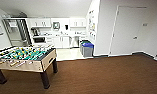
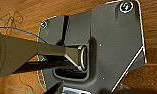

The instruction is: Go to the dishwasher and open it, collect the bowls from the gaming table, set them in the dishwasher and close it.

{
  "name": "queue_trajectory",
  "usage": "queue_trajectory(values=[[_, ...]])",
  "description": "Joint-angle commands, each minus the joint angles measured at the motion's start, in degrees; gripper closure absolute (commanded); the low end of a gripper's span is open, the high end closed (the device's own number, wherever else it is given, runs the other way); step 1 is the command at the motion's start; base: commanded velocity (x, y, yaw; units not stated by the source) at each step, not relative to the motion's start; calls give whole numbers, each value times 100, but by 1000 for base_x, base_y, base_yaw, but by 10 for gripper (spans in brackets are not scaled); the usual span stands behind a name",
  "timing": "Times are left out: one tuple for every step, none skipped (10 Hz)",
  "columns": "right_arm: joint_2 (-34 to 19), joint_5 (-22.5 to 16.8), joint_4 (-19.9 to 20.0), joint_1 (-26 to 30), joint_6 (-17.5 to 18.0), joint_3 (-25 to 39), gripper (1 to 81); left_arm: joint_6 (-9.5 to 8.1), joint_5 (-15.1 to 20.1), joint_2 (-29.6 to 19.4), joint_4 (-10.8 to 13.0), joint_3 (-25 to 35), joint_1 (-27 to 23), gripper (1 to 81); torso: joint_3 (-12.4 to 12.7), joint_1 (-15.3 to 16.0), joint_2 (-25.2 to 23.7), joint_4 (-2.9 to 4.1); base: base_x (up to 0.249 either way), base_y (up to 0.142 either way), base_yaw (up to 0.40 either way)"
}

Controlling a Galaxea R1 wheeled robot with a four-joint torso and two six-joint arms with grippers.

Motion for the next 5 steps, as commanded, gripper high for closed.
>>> queue_trajectory(values=[[68,-283,23,244,20,-197,10,10,306,-71,67,60,-323,10,0,0,0,0,274,0,0],[121,-282,32,244,47,-259,10,10,306,-71,58,60,-323,10,0,0,0,0,262,0,0],[183,-274,188,244,13,-293,10,10,306,-79,58,60,-323,10,0,5,2,0,257,0,0],[192,-309,322,261,-32,-363,10,10,315,-79,58,60,-323,10,0,2,2,0,256,0,0],[183,-327,296,270,-23,-408,10,10,315,-79,58,60,-323,10,0,0,2,0,256,0,0]])
